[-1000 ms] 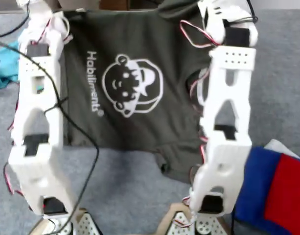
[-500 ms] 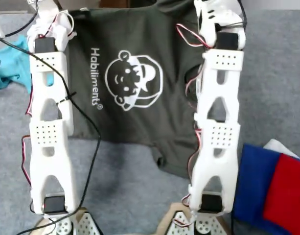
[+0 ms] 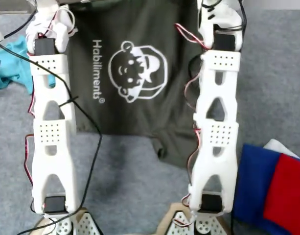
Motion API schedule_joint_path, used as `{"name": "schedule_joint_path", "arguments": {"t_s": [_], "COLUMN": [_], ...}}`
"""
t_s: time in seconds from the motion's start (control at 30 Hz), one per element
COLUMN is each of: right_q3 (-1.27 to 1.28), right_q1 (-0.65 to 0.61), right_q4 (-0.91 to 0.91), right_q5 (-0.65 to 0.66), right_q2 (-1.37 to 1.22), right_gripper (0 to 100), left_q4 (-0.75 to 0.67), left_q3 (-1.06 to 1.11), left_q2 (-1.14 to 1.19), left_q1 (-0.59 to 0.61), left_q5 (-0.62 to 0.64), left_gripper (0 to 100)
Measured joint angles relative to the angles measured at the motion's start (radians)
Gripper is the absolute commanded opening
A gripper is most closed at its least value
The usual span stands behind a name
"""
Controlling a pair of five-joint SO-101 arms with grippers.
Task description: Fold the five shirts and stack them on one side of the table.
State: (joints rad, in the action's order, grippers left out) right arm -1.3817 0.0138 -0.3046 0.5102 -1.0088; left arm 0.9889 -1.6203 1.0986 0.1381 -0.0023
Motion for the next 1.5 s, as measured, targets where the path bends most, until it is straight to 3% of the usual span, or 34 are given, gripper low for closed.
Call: {"name": "schedule_joint_path", "arguments": {"t_s": [0.17, 0.37, 0.67, 0.87, 1.13, 1.5], "right_q3": [0.003, 0.189, 0.203, 0.044, -0.230, -0.241], "right_q1": [0.000, 0.000, 0.000, 0.000, 0.000, 0.000], "right_q4": [0.081, 0.163, 0.115, -0.163, -0.700, -1.094], "right_q5": [0.000, -0.015, -0.029, -0.048, -0.089, -0.003], "right_q2": [0.000, -0.008, -0.009, -0.011, -0.006, 0.032], "right_gripper": [0.5, 0.5, 0.4, 0.4, 0.5, 0.4], "left_q4": [0.000, 0.000, 0.031, 0.178, 0.408, 0.707], "left_q3": [0.000, 0.000, 0.000, 0.000, 0.000, -0.009], "left_q2": [0.000, 0.000, 0.000, -0.009, -0.143, -0.285], "left_q1": [-0.002, 0.000, 0.000, 0.000, 0.000, -0.017], "left_q5": [0.000, 0.000, 0.000, 0.000, -0.035, -0.072], "left_gripper": [2, 2, 2, 2, 2, 2]}}
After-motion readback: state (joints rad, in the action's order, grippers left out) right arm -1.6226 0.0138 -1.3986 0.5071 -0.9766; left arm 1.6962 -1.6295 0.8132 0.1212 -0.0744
